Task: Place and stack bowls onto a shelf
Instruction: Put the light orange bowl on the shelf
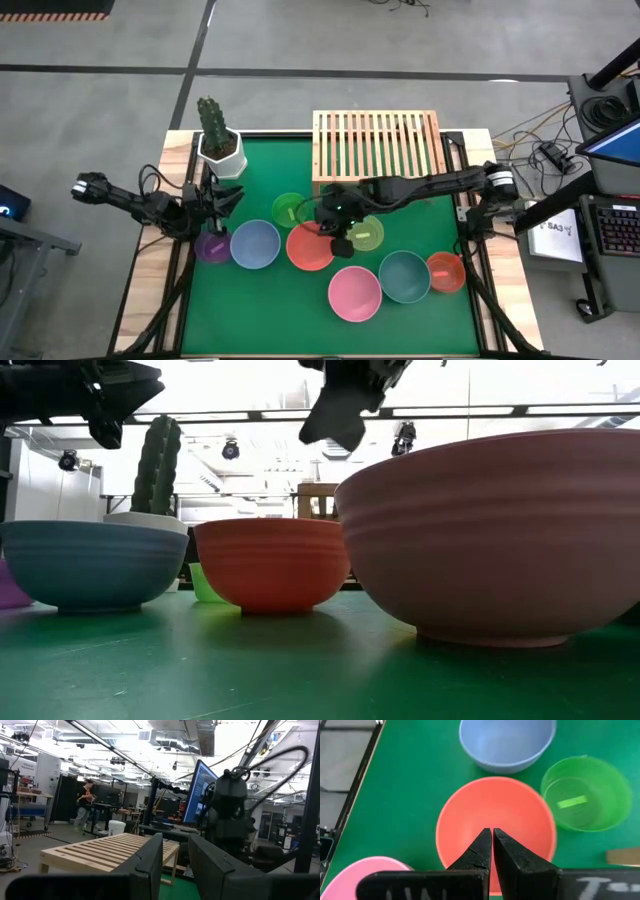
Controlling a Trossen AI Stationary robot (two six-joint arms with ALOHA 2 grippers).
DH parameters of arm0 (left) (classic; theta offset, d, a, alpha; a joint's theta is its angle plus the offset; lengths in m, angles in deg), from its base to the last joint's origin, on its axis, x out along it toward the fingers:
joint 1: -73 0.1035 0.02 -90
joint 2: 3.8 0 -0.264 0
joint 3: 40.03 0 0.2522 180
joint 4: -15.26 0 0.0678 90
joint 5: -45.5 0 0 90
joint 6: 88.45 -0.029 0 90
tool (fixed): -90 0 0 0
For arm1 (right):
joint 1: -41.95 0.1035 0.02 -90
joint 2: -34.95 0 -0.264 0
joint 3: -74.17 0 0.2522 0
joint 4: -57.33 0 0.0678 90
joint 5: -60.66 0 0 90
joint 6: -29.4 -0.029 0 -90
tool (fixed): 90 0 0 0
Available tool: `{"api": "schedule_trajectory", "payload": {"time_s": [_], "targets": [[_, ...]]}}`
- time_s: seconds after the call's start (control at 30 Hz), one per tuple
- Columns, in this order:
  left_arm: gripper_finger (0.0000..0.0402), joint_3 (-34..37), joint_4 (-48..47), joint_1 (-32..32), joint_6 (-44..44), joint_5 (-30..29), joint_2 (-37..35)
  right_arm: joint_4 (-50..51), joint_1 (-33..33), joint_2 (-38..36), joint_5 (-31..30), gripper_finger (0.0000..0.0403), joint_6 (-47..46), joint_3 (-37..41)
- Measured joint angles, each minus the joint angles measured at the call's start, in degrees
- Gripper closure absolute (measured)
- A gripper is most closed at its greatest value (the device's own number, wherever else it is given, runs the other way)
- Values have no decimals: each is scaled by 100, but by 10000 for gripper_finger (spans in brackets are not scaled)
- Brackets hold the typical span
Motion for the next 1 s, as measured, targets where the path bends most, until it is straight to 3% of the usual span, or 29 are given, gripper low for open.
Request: {"api": "schedule_trajectory", "payload": {"time_s": [0.37,0.7,0.87,1.0], "targets": [[325,0,18,0,34,5,86,136,407,417,13,394,-17,-127],[325,0,-1,0,39,8,88,-494,475,724,-4,394,-1402,-124],[325,0,3,0,39,8,95,-489,501,853,-2,391,-964,-212],[325,-2,3,0,39,8,108,-497,652,890,-13,366,-896,-363]]}}
